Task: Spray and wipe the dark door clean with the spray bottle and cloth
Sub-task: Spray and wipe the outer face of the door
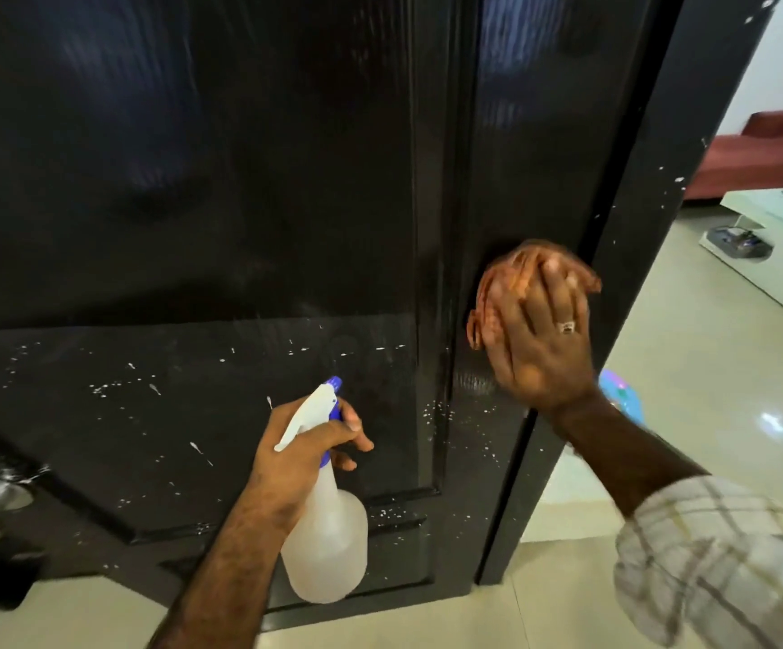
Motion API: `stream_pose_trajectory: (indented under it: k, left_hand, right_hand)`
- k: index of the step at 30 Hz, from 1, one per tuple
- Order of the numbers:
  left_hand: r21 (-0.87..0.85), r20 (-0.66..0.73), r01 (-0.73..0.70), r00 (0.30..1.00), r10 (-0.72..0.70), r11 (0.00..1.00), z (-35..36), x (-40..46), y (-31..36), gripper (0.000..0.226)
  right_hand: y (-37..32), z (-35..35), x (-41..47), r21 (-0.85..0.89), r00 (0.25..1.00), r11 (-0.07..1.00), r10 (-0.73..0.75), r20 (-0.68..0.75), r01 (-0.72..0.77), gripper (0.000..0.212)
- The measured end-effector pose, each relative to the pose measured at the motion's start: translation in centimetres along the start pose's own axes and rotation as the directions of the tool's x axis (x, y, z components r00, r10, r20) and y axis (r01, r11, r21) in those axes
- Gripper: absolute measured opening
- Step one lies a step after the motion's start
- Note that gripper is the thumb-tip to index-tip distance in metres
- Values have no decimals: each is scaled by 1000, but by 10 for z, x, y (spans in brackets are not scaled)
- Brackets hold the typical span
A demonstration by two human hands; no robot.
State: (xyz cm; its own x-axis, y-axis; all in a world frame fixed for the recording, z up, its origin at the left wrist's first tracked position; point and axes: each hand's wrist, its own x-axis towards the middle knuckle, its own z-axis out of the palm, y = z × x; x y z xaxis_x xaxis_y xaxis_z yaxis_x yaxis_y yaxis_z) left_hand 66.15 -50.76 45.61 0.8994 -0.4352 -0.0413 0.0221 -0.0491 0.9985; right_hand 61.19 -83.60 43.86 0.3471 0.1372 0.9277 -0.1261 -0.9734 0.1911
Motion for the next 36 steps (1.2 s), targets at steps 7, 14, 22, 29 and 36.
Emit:
stream_pose_trajectory:
  k: [7, 14, 22, 29, 36]
  left_hand:
    - [-15, 8, -11, 1000, 11, 1000, 8, 1, 3, 8]
    - [-33, -3, -23, 1000, 23, 999, -2, -4, 7, 7]
    - [-121, -105, 17, 994, -30, 993, 1, -18, -7, 26]
    - [30, -12, -90, 996, 90, 995, -12, -21, -2, 7]
    - [-196, 99, -7, 995, 27, 981, -10, -18, 3, 15]
  right_hand:
    - [-44, 12, -31, 56, 959, 972, -233, 158, 227, 62]
    - [-19, -3, 13, -9, 980, 981, -193, 42, 193, 64]
    - [-23, 6, -26, 21, 943, 959, -283, 173, 283, 69]
    - [-77, 7, 71, 77, 963, 963, 262, -66, -257, 62]
    - [-36, 10, -74, 134, 784, 860, -506, 360, 493, 77]
